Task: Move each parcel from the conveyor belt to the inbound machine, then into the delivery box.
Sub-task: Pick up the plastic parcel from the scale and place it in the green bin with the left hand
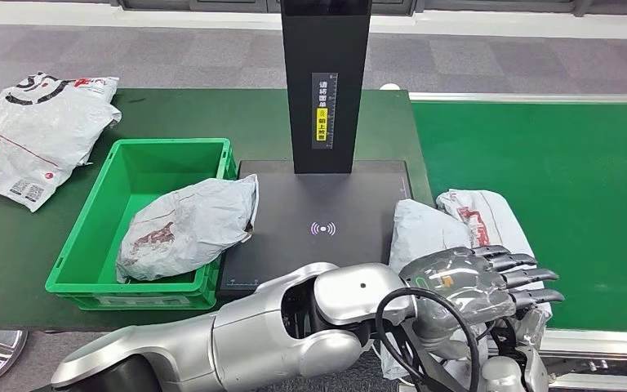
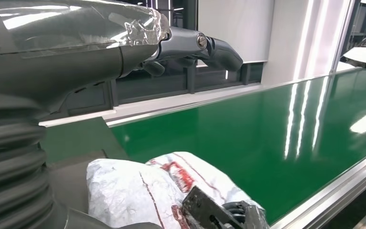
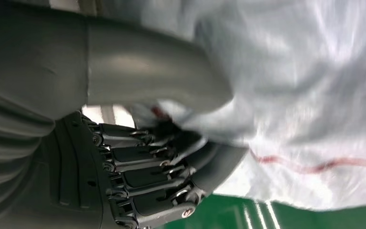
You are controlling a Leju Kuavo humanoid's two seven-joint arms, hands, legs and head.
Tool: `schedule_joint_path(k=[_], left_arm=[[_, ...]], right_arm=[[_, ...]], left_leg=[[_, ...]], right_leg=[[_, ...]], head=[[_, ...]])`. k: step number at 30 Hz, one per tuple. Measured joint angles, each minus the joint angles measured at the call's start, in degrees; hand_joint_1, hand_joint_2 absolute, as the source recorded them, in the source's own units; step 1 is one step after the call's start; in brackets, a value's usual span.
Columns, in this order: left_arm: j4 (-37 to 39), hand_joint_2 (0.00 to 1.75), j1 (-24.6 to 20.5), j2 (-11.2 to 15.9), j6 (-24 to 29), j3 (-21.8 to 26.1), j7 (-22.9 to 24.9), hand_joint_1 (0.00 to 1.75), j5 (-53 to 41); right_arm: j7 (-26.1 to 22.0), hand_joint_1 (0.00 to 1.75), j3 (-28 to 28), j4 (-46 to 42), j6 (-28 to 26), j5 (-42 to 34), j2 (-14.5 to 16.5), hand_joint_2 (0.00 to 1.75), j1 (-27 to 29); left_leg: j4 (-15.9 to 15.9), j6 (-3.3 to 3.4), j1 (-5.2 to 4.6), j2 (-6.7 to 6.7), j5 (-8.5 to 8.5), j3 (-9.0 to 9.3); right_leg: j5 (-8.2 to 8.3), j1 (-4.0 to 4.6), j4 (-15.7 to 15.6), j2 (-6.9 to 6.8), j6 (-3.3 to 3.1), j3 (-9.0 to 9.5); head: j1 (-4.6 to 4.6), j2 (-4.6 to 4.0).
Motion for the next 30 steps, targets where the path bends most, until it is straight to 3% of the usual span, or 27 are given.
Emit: schedule_joint_path(k=[11, 30], left_arm=[[-0.09, 1.75, 0.09, 0.19, -0.07, 0.01, -0.94, 0.00, 0.49], [-1.36, 1.75, 0.57, 0.23, -0.03, 0.01, 0.08, 0.00, 0.18]], right_arm=[[-5.06, 1.75, -0.45, -3.61, -0.07, -11.56, -0.07, 1.75, 2.70], [-6.07, 1.75, -4.72, -8.91, -0.07, -16.67, 1.43, 1.75, 6.62]], left_leg=[[0.00, 0.00, -0.01, -0.04, -0.01, -0.02], [-0.01, 0.01, -0.01, -0.05, -0.02, -0.03]], right_leg=[[-0.02, -0.01, 0.00, -0.03, -0.01, -0.01], [-0.04, -0.02, 0.00, -0.04, 0.01, -0.03]], head=[[0.00, 0.01], [0.00, 0.01]])
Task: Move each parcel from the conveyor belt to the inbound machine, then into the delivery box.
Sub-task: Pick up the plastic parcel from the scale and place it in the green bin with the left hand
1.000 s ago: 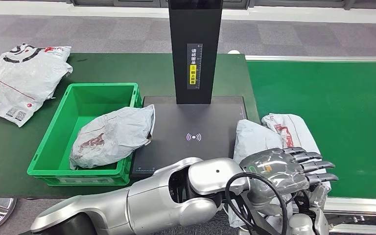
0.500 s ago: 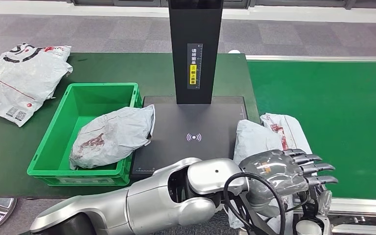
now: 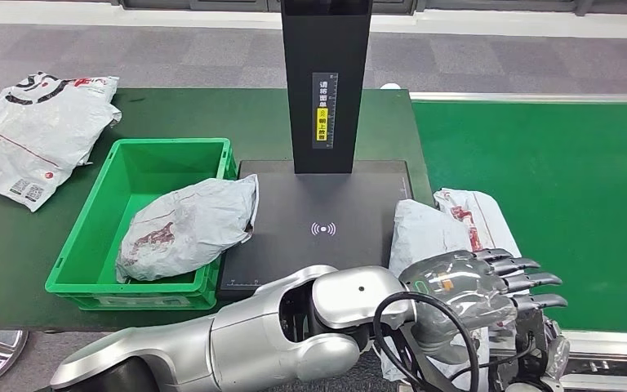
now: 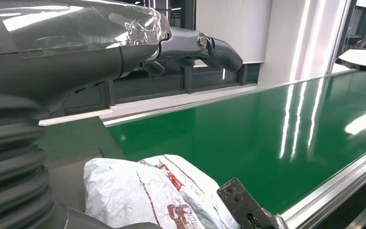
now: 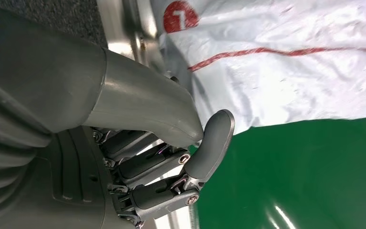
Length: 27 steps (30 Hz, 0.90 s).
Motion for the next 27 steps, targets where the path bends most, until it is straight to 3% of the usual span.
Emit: schedule_joint_path(k=[2, 6, 13, 18, 21, 27], left_arm=[[0.00, 1.75, 0.00, 0.00, 0.00, 0.00, 0.11, 0.00, 0.06], [0.01, 1.75, 0.00, 0.11, 0.02, 0.00, 0.65, 0.00, 0.29], [0.01, 1.75, 0.00, 1.01, 0.35, -0.02, 2.15, 0.00, 1.45], [-0.03, 1.75, -0.01, 1.26, 0.20, -0.05, 2.50, 0.00, 2.15], [-0.12, 1.75, -0.10, 1.27, -0.14, -0.08, 2.90, 0.00, 2.35], [0.01, 1.75, -1.07, 1.11, -0.61, -0.10, 3.00, 0.00, 2.92]], right_arm=[[-0.03, 1.75, -0.31, 0.00, 0.02, -0.19, 0.11, 1.75, 0.05], [-0.05, 0.00, -0.43, -0.01, 0.93, -0.16, 0.43, 1.75, 0.04], [7.03, 0.00, 3.09, -7.56, 5.86, 4.85, 6.03, 1.75, 3.75], [9.86, 0.00, 9.88, -9.32, 5.81, 6.25, 7.04, 1.75, 4.54], [9.46, 0.00, 13.40, -9.22, 5.16, 7.52, 6.81, 1.75, 4.35], [3.79, 0.00, 19.07, -6.93, 4.13, 8.65, 4.44, 1.75, 2.43]], left_leg=[[0.00, 0.00, 0.00, 0.00, 0.00, 0.00], [0.00, 0.00, 0.00, 0.00, 0.00, 0.00], [-0.02, -0.03, 0.05, 0.00, 0.00, 0.01], [-0.03, -0.04, 0.06, 0.04, 0.00, 0.01], [-0.03, -0.04, 0.05, 0.09, 0.00, 0.01], [-0.02, -0.04, 0.05, 0.09, 0.02, 0.02]], right_leg=[[0.00, 0.00, 0.00, 0.00, 0.00, 0.00], [0.00, 0.01, 0.00, 0.00, 0.00, 0.00], [-0.05, 0.10, 0.04, 0.00, -0.07, 0.01], [-0.06, 0.09, 0.05, 0.02, -0.08, -0.01], [-0.05, 0.08, 0.05, 0.05, -0.08, -0.02], [-0.02, 0.07, 0.05, 0.05, -0.08, -0.02]], head=[[0.00, 0.01], [0.00, 0.01], [0.00, 0.01], [0.00, 0.01], [0.00, 0.01], [0.00, 0.00]])
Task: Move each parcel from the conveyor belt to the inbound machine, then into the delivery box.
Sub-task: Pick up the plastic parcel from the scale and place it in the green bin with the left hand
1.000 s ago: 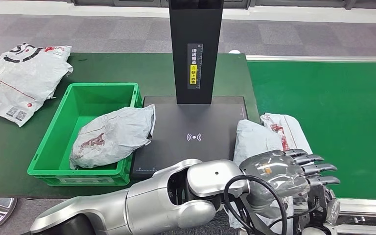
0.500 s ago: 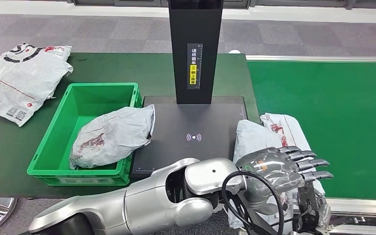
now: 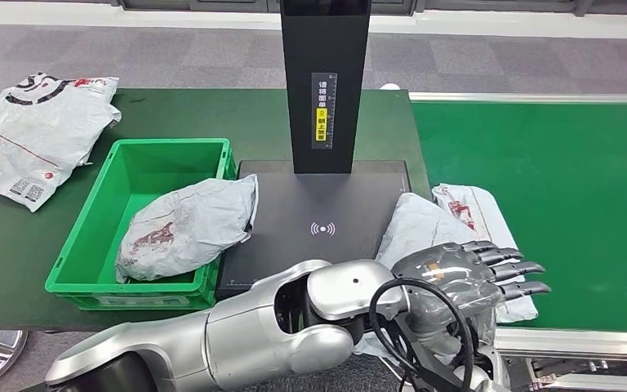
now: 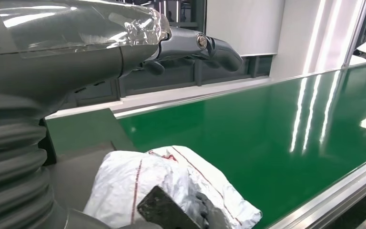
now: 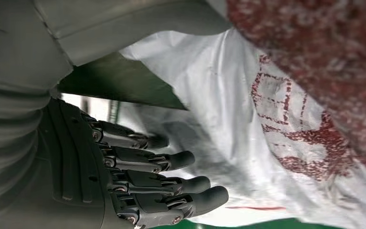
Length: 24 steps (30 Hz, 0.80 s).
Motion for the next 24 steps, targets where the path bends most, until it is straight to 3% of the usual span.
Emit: schedule_joint_path(k=[23, 24], left_arm=[[0.43, 1.75, -0.94, -1.34, -0.58, -0.01, 0.88, 0.00, -0.48], [0.44, 1.75, -0.94, -1.35, -0.59, -0.01, 0.88, 0.00, -0.48]], right_arm=[[-0.65, 0.00, 1.23, 4.13, 2.30, 0.59, -2.81, 1.75, -3.52], [-0.65, 0.33, 1.23, 4.19, 2.30, 0.59, -2.82, 1.75, -3.55]], left_leg=[[0.00, 0.00, 0.00, 0.01, 0.00, 0.00], [0.00, 0.00, 0.00, 0.01, 0.00, 0.00]], right_leg=[[0.01, 0.00, 0.01, 0.01, -0.01, -0.01], [0.01, 0.00, 0.01, 0.01, -0.01, -0.01]], head=[[0.00, 0.00], [0.00, 0.01]])
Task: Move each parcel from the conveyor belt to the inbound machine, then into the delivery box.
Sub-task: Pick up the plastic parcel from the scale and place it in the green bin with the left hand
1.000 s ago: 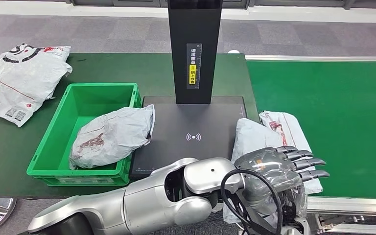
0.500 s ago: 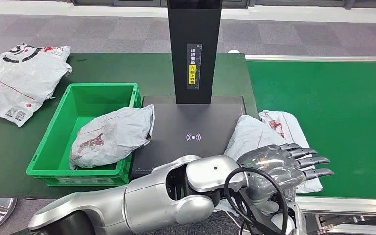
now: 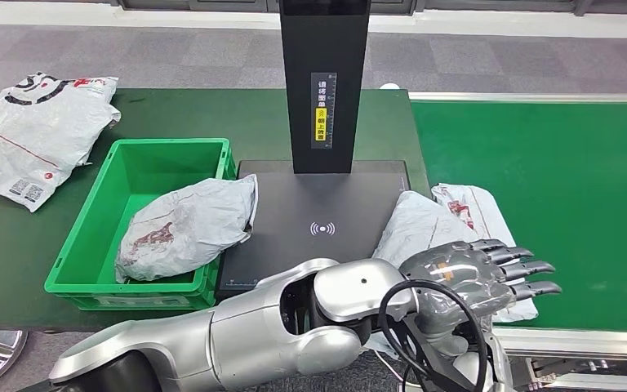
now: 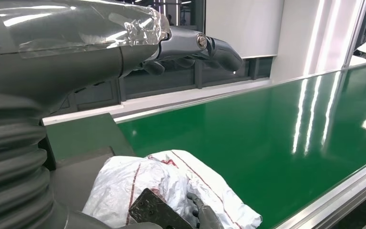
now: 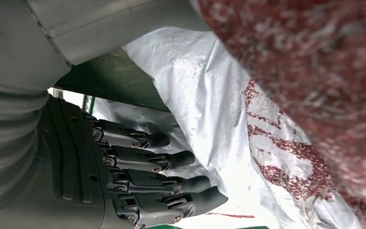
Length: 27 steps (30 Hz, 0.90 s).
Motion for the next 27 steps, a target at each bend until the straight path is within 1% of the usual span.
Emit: schedule_joint_path(k=[3, 4, 15, 27], left_arm=[[0.03, 1.75, -0.01, -0.01, -0.10, 0.00, -0.06, 0.00, 0.05], [0.03, 1.75, -0.02, -0.01, -0.14, 0.00, -0.11, 0.00, 0.12], [1.02, 1.75, -0.65, -0.40, -0.07, -0.42, -0.94, 0.00, 0.99], [2.28, 1.75, -0.88, -0.40, 0.35, -0.65, -1.07, 0.00, 0.79]], right_arm=[[0.17, 1.64, -0.01, 0.19, 0.21, -0.05, -0.04, 1.75, -0.06], [0.32, 1.75, -0.01, 0.25, 0.35, -0.08, -0.05, 1.75, -0.06], [2.85, 1.75, -0.11, 0.23, 0.32, -0.11, -0.07, 1.75, 0.00], [3.26, 1.75, -0.78, 0.22, -0.14, -1.46, -0.10, 1.75, 0.01]], left_leg=[[0.00, 0.00, 0.00, 0.00, 0.00, 0.00], [0.00, 0.00, 0.00, 0.00, 0.00, 0.00], [0.01, 0.00, -0.01, 0.00, 0.00, 0.00], [-0.01, -0.12, -0.01, 0.24, -0.09, 0.00]], right_leg=[[0.00, 0.00, 0.00, 0.00, 0.00, 0.00], [0.00, 0.00, 0.00, 0.00, 0.00, 0.00], [0.00, -0.02, -0.01, 0.01, 0.00, -0.01], [-0.03, 0.11, 0.03, 0.28, -0.07, -0.14]], head=[[0.00, 0.01], [0.00, 0.01], [0.00, 0.00], [0.00, -0.01]])
